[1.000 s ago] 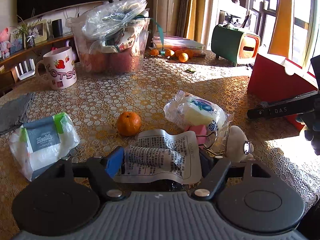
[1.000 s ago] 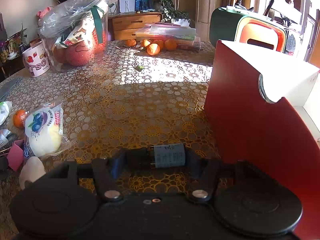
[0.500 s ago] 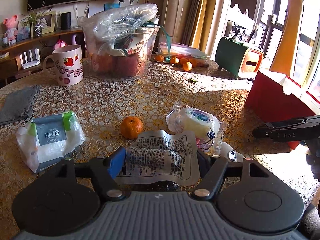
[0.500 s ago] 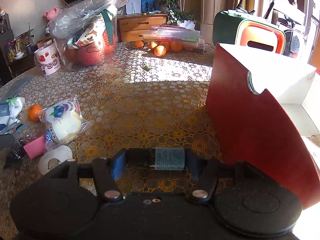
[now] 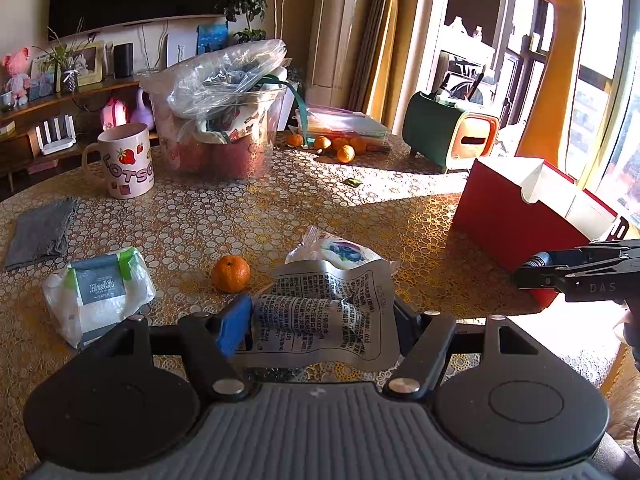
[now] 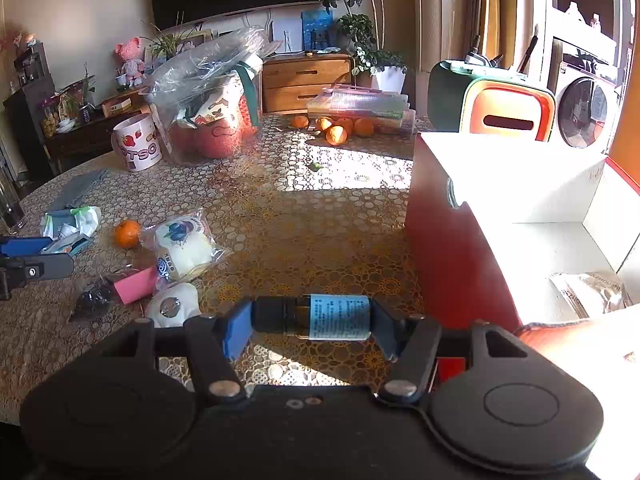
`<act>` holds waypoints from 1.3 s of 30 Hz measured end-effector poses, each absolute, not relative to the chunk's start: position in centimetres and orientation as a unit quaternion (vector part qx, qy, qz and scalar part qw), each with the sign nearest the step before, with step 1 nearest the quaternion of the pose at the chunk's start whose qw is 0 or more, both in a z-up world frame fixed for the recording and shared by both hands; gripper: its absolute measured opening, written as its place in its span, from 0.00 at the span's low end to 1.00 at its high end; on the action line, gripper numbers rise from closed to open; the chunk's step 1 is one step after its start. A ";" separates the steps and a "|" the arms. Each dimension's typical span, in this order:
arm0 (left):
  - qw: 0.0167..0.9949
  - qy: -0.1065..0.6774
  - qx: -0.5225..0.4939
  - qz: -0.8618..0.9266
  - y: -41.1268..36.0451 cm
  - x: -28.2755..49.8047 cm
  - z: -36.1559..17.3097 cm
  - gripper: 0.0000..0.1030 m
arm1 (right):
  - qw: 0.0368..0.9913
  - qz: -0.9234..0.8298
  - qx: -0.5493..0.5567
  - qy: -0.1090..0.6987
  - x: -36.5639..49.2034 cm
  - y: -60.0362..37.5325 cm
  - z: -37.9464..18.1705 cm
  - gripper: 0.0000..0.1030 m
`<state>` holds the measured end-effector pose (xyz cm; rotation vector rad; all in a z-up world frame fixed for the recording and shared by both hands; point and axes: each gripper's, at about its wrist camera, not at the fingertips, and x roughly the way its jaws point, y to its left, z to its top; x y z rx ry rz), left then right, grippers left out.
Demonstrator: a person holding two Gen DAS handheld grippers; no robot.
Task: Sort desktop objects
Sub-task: 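Grasp the printed paper packet with the left gripper while right lifts bottle, then carry the paper packet and bottle over the red box with both tools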
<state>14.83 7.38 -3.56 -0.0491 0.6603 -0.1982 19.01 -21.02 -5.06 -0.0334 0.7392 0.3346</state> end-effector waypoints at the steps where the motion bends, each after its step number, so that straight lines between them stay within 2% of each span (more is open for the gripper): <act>1: 0.941 0.322 -0.020 -0.099 7.0 14.5 -3.3 0.68 | 0.919 0.165 -0.016 0.357 18.6 -21.2 -4.7 0.60; 18: 0.941 0.295 0.010 -0.164 -2.4 12.0 0.8 0.68 | 0.933 0.179 -0.006 0.311 13.9 -27.5 0.6 0.60; 39: 0.927 0.276 0.052 -0.248 -14.1 15.6 2.8 0.68 | 0.949 0.126 0.008 0.288 15.8 -37.0 2.5 0.60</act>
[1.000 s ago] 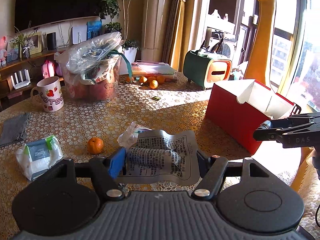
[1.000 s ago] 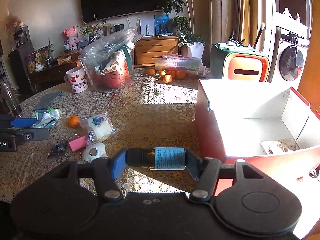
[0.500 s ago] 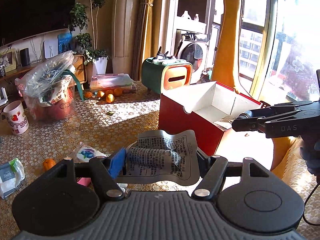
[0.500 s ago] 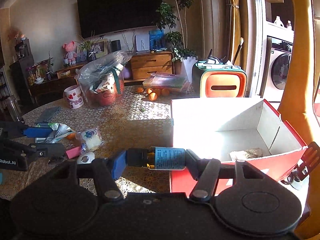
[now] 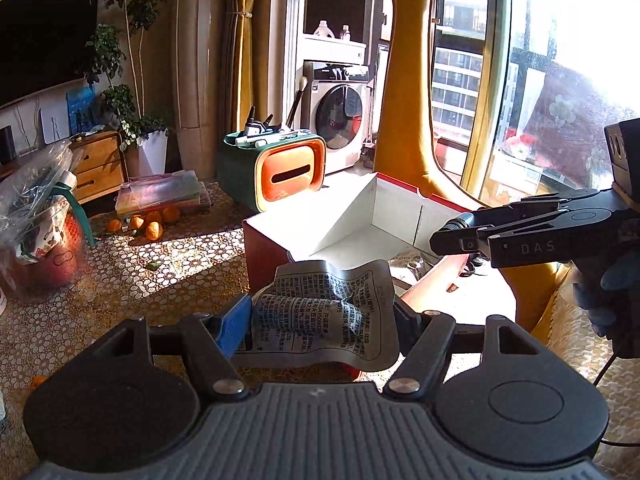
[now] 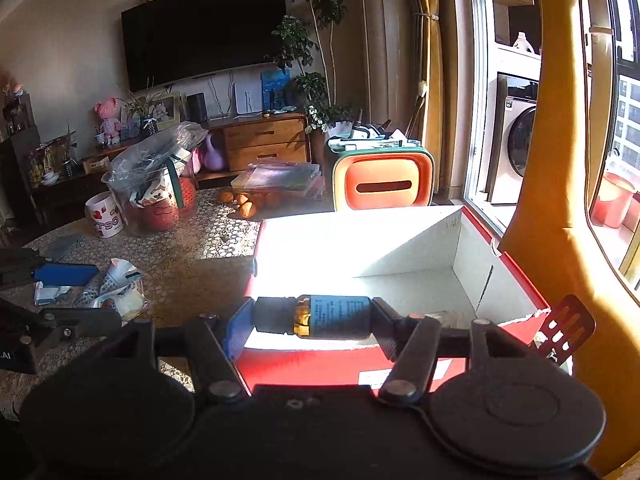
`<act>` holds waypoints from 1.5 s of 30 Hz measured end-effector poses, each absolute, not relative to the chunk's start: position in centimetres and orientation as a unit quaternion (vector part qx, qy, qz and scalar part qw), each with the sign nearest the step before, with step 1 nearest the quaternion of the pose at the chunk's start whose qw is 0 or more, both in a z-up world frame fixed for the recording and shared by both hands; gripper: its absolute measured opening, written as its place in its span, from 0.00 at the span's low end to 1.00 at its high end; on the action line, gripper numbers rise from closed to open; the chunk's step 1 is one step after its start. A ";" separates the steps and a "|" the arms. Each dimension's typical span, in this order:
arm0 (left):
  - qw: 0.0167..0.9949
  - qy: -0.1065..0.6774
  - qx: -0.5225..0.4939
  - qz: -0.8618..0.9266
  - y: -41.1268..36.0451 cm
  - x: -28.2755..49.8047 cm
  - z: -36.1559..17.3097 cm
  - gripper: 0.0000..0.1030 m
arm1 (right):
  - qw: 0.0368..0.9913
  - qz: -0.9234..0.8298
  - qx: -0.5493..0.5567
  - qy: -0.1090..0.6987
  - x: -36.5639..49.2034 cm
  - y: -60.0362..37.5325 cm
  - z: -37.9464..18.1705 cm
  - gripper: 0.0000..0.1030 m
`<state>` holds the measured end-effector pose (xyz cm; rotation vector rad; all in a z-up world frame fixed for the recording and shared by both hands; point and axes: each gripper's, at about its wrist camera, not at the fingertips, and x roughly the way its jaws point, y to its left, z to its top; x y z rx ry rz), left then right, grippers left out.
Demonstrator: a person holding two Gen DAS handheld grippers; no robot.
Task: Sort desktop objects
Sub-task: 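Carry the paper packet and bottle over the red box with both tools, then open both grippers to release packet and bottle into the box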
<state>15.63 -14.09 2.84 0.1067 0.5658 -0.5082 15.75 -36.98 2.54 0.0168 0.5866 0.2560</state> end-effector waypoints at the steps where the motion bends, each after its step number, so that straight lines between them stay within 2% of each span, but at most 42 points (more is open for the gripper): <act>1: 0.927 0.275 0.054 -0.250 -14.4 15.9 2.9 0.68 | 0.950 0.123 0.007 0.287 16.0 -37.3 2.6 0.60; 24: 0.905 0.302 0.105 -0.281 -24.0 26.8 1.6 0.68 | 0.941 0.072 -0.030 0.329 23.9 -41.7 -1.4 0.60; 45: 0.858 0.426 0.139 -0.253 -29.5 35.2 -3.9 0.69 | 0.907 0.094 -0.109 0.395 30.1 -41.8 -5.6 0.60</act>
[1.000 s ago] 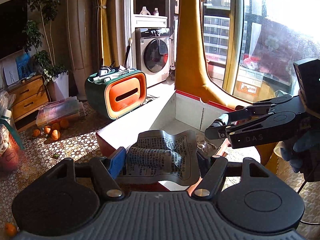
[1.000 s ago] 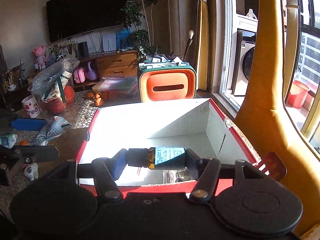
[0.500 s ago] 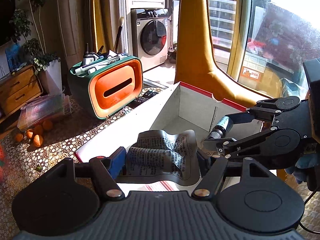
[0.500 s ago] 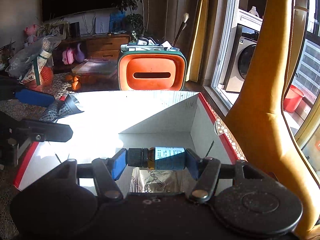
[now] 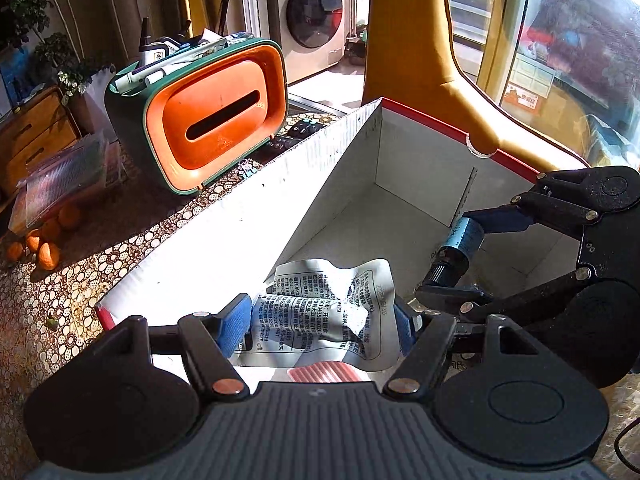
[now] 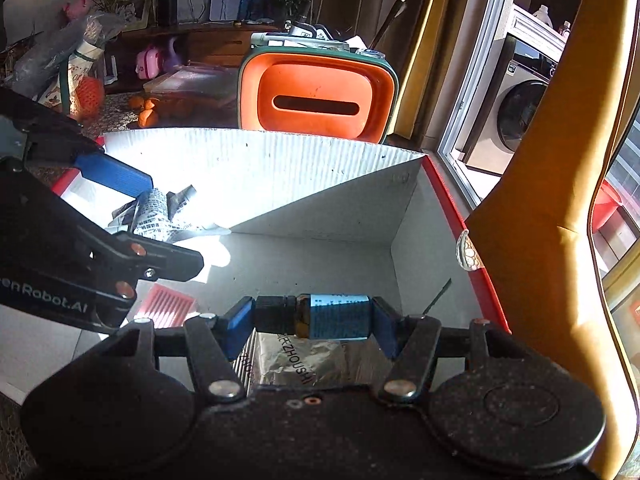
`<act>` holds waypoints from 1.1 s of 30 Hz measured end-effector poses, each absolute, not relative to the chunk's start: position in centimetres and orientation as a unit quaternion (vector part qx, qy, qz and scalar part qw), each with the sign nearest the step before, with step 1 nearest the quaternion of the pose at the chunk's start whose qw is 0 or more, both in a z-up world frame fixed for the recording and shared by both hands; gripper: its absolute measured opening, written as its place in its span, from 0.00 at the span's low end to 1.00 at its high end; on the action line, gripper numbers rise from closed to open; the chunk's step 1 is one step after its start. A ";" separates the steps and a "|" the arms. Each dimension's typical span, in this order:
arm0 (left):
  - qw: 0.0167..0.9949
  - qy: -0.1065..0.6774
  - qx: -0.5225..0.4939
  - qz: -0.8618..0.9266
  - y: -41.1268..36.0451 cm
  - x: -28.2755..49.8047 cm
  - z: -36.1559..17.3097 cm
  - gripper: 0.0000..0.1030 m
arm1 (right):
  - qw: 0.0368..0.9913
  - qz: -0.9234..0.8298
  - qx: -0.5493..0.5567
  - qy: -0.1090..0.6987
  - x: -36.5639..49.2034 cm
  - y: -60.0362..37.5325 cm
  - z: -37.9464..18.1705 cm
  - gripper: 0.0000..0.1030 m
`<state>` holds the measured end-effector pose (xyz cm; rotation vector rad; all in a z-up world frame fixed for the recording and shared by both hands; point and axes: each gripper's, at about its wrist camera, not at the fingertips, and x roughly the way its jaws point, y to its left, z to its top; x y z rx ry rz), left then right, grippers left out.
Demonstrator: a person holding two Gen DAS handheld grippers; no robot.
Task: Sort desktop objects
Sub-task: 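Open both grippers to release packet and bottle into the box, then withdraw both tools from the box toward the table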
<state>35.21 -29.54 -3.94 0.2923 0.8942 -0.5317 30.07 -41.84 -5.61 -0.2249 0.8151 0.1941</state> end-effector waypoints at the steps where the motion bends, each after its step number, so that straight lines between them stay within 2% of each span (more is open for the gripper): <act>1: 0.854 0.434 0.141 -0.251 -29.6 35.4 -4.1 0.69 | 0.905 0.099 -0.113 0.398 30.1 -41.8 -5.6 0.60; 9: 0.826 0.491 0.152 -0.231 -30.4 37.2 -5.9 0.69 | 0.871 0.123 -0.168 0.446 31.1 -40.8 -6.0 0.59; 16: 0.812 0.502 0.174 -0.241 -31.1 37.2 -6.5 0.68 | 0.859 0.129 -0.176 0.463 31.0 -40.7 -6.3 0.60; 25: 0.831 0.481 0.147 -0.238 -30.1 36.7 -5.0 0.68 | 0.864 0.134 -0.164 0.458 30.8 -41.0 -5.8 0.63; 29: 0.845 0.460 0.128 -0.243 -28.9 35.6 -3.3 0.68 | 0.872 0.134 -0.144 0.448 30.2 -41.4 -4.8 0.70; 33: 0.858 0.435 0.109 -0.249 -27.6 33.8 -1.5 0.68 | 0.882 0.138 -0.122 0.433 29.1 -41.5 -3.5 0.72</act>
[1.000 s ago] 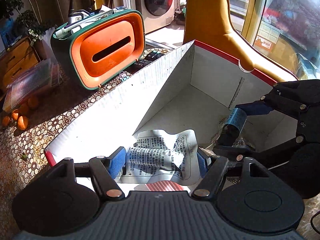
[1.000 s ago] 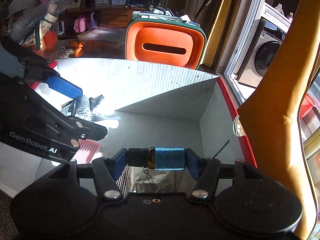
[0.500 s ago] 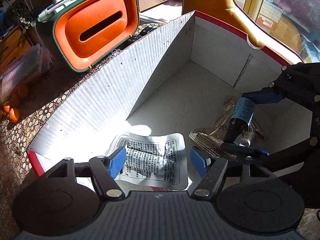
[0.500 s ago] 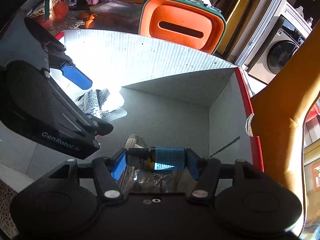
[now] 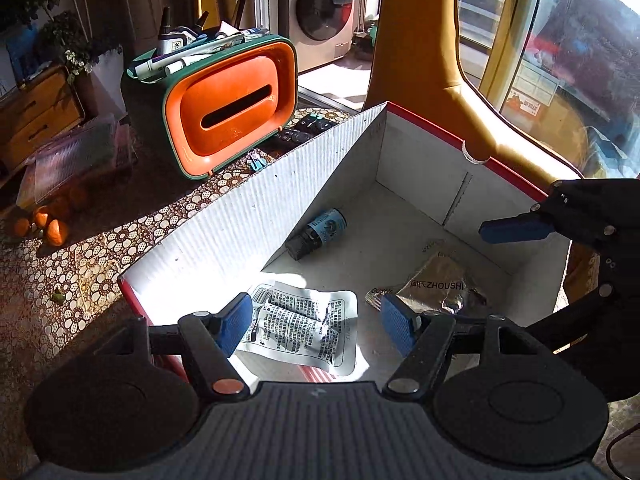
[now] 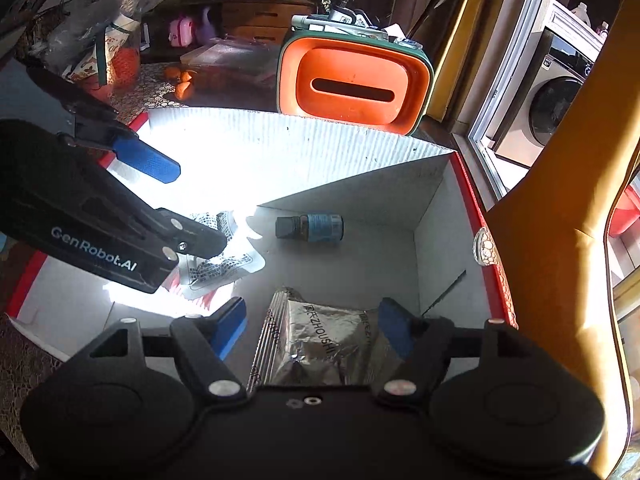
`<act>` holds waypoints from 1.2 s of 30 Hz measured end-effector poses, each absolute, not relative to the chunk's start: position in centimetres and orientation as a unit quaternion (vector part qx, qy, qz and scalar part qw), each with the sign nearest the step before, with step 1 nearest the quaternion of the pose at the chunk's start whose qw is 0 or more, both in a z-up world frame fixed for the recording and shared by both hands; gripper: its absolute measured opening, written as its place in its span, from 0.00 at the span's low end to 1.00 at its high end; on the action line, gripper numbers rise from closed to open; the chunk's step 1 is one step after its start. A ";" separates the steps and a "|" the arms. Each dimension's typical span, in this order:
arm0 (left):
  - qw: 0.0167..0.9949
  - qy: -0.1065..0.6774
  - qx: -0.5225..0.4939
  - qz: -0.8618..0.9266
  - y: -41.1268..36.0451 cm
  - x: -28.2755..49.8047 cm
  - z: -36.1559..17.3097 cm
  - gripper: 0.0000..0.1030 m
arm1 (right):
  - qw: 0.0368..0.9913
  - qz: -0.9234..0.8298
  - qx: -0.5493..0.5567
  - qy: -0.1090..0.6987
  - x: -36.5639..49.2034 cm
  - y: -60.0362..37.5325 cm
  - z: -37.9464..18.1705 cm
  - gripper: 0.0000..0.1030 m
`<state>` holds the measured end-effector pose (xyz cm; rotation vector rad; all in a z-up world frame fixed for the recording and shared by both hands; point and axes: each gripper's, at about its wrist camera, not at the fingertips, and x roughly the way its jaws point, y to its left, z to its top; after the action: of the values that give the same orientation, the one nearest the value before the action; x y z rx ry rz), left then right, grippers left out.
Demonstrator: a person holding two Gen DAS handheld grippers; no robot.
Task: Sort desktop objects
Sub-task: 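Withdraw both tools from the box toward the table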
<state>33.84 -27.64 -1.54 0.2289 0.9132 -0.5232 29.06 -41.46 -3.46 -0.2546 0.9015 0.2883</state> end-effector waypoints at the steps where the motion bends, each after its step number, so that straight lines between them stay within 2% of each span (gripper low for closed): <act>1: 0.862 0.430 0.105 -0.249 -27.3 33.4 -1.1 0.68 | 0.885 0.139 -0.119 0.428 28.7 -41.4 -3.1 0.72; 13: 0.889 0.374 0.069 -0.255 -22.4 26.4 3.0 0.68 | 0.909 0.150 -0.086 0.380 24.2 -39.5 1.0 0.76; 21: 0.900 0.353 0.057 -0.248 -17.9 21.7 4.7 0.68 | 0.914 0.164 -0.085 0.362 21.1 -36.5 2.9 0.82; 34: 0.920 0.329 0.035 -0.211 -10.2 16.5 5.3 0.68 | 0.916 0.203 -0.064 0.341 17.0 -30.2 4.4 0.86; 36: 0.922 0.325 0.032 -0.207 -8.9 15.7 5.2 0.68 | 0.915 0.208 -0.060 0.341 16.7 -29.3 4.3 0.90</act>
<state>15.68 -8.94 5.16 0.0662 0.6681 -0.4245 16.68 -29.35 4.34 -0.1243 0.7020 0.4274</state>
